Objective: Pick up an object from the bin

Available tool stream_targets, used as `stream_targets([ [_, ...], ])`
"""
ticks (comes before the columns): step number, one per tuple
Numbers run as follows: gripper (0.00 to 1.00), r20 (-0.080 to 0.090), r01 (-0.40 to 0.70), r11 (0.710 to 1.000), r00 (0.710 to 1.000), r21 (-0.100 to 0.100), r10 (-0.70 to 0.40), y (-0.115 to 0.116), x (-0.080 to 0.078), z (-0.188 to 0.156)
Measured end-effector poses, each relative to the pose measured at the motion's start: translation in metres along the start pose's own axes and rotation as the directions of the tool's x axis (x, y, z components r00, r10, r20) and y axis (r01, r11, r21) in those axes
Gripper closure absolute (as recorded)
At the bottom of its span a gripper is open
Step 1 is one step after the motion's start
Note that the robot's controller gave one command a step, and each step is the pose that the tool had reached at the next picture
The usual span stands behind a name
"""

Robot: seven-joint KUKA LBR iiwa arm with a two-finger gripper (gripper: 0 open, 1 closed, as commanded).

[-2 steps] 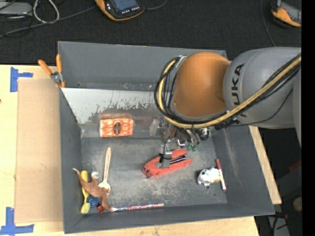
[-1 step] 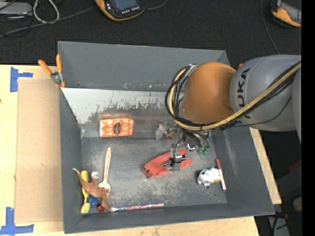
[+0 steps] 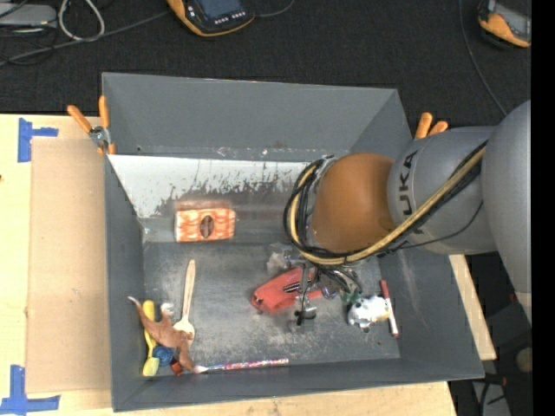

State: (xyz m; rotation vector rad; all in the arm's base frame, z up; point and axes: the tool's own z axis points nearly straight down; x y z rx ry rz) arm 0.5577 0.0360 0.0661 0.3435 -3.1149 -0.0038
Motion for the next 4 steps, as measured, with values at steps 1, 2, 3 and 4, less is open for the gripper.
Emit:
stream_targets([
  [1,1.00,0.014,0.473,0.881,0.881,0.009,-0.474,-0.028,0.014,-0.003],
  [2,1.00,0.014,0.472,0.881,0.881,0.008,-0.472,-0.028,0.014,-0.003],
  [3,1.00,0.011,0.489,0.872,0.872,0.005,-0.489,-0.023,0.016,-0.049],
  [4,1.00,0.005,0.474,0.881,0.881,-0.001,-0.474,-0.025,0.025,-0.129],
])
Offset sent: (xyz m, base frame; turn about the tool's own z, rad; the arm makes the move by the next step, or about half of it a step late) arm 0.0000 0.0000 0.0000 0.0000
